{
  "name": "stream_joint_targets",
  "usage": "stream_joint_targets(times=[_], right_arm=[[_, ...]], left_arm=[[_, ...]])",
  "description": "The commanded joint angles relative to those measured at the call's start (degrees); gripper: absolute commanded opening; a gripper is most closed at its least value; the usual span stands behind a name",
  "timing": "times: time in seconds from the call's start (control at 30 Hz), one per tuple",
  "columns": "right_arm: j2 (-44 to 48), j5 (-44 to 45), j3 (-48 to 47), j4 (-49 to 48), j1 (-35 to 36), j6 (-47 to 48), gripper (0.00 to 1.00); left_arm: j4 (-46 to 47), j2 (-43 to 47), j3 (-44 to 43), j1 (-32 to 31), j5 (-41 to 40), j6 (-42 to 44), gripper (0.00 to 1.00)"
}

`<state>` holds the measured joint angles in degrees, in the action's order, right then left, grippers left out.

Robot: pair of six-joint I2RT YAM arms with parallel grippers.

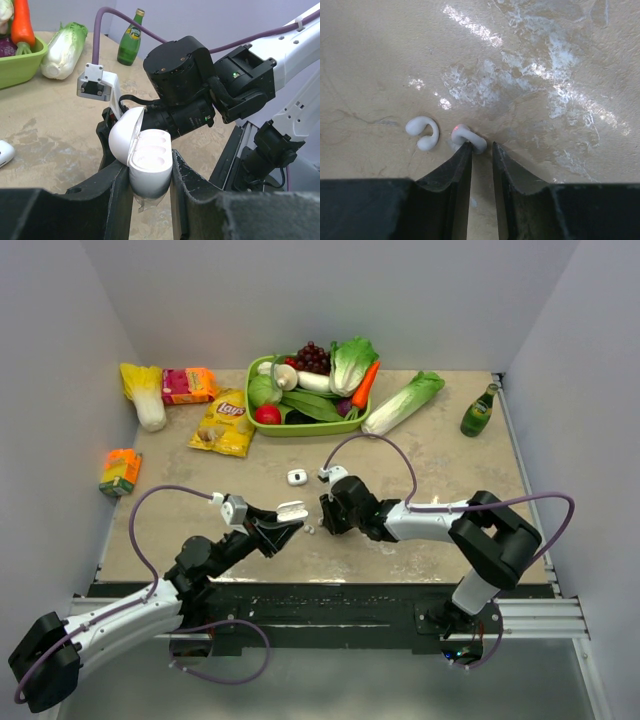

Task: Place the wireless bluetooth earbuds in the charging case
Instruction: Adjust the left earbud at the center of the board, then pick up the left earbud from the center of the board.

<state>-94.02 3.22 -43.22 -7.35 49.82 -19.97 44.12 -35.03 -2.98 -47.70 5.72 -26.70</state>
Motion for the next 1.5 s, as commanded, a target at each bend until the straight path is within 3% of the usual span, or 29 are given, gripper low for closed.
stream_joint_targets(times=[0.0,0.27,0.67,0.83,0.97,1.47], right_arm=[[0.2,-0.8,0.8,-2.0,0.2,-0.2,0.23],[2.2,0.1,1.4,-2.8,0.2,0.0,0.00],[9.0,1.6,1.7,0.0,0.2,1.2,0.00],[6.7,2.8,0.5,0.9,0.1,1.4,0.39],[5.4,5.2,-0.9,1.8,0.3,1.5,0.44],[1.9,7.2,-2.7,1.5,-1.4,1.5,0.43]], left_arm=[[3.9,0.5,0.9,-0.2,0.4,-1.1,0.00],[3.4,1.2,1.1,-0.2,0.3,-1.2,0.00],[5.6,-0.7,1.3,-0.2,0.4,-1.5,0.00],[4.9,0.0,1.3,-0.2,0.4,-1.8,0.00],[4.0,1.0,1.2,-0.2,0.2,-1.6,0.00],[3.7,1.0,1.5,-0.3,0.0,-1.3,0.00]])
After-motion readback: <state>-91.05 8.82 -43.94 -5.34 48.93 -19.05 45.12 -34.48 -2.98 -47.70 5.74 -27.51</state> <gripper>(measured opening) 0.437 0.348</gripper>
